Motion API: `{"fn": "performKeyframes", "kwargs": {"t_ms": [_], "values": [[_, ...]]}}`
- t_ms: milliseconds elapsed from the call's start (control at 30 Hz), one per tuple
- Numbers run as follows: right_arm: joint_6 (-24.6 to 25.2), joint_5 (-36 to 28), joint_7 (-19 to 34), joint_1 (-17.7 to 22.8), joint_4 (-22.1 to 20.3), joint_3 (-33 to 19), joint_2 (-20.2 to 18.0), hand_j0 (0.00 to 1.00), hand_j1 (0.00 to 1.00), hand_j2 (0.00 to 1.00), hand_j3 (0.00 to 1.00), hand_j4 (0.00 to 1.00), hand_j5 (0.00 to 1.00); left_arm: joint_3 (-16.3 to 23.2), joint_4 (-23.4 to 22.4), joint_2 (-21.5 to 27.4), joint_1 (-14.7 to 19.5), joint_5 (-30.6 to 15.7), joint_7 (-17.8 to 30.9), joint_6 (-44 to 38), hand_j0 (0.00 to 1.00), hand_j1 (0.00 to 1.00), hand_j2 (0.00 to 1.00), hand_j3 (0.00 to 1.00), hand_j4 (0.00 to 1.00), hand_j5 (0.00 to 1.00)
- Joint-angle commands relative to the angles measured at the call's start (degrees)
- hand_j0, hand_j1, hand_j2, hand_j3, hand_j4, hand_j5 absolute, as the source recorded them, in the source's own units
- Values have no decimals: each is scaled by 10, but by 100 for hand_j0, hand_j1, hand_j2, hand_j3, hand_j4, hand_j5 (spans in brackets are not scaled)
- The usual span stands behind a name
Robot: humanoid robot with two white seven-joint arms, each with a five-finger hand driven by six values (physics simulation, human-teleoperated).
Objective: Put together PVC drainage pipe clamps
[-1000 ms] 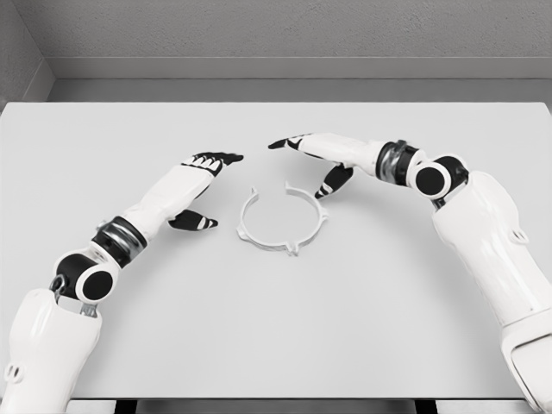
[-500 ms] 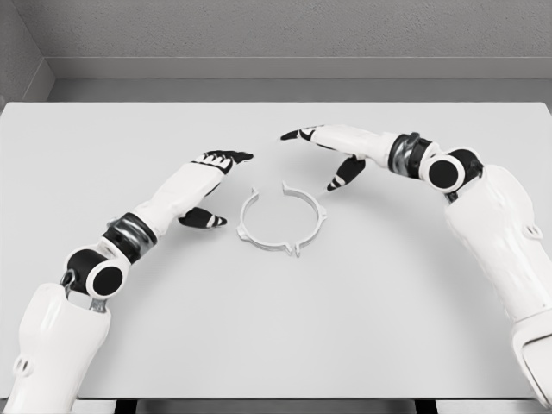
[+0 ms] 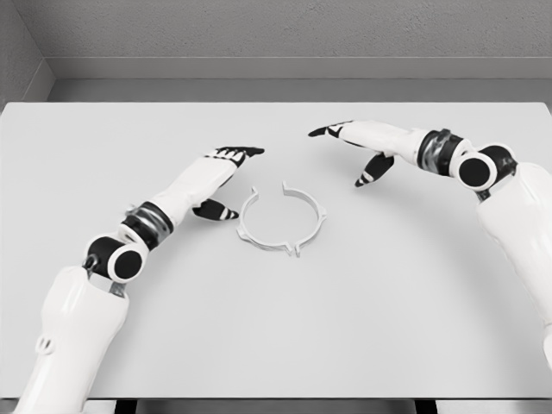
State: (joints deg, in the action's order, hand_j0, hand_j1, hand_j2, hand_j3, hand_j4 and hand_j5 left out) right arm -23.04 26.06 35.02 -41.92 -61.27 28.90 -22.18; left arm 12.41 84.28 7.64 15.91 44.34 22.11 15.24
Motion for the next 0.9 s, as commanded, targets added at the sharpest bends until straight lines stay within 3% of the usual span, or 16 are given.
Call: {"fn": "performKeyframes", "kwargs": {"t_ms": [0,67,533,733,867], "values": [[1,-3,0,0,-3,-1,-5,100,100,100,100,100,100,5,-3,-3,0,-2,-1,0,100,100,100,100,100,100],[2,-3,0,0,-21,3,-18,100,100,100,100,100,100,6,-3,-3,0,-2,-1,0,100,100,100,100,100,100],[3,-3,0,1,-22,3,-19,100,100,100,100,100,100,17,-3,-14,5,-2,-1,0,100,100,100,100,100,100],[3,-3,0,0,-22,4,-19,100,100,100,100,100,100,-8,-3,-4,8,-9,-1,0,100,100,100,100,100,100],[3,-3,0,0,-22,5,-19,100,100,100,100,100,100,-11,40,31,-18,-37,-1,7,100,100,100,100,100,100]]}}
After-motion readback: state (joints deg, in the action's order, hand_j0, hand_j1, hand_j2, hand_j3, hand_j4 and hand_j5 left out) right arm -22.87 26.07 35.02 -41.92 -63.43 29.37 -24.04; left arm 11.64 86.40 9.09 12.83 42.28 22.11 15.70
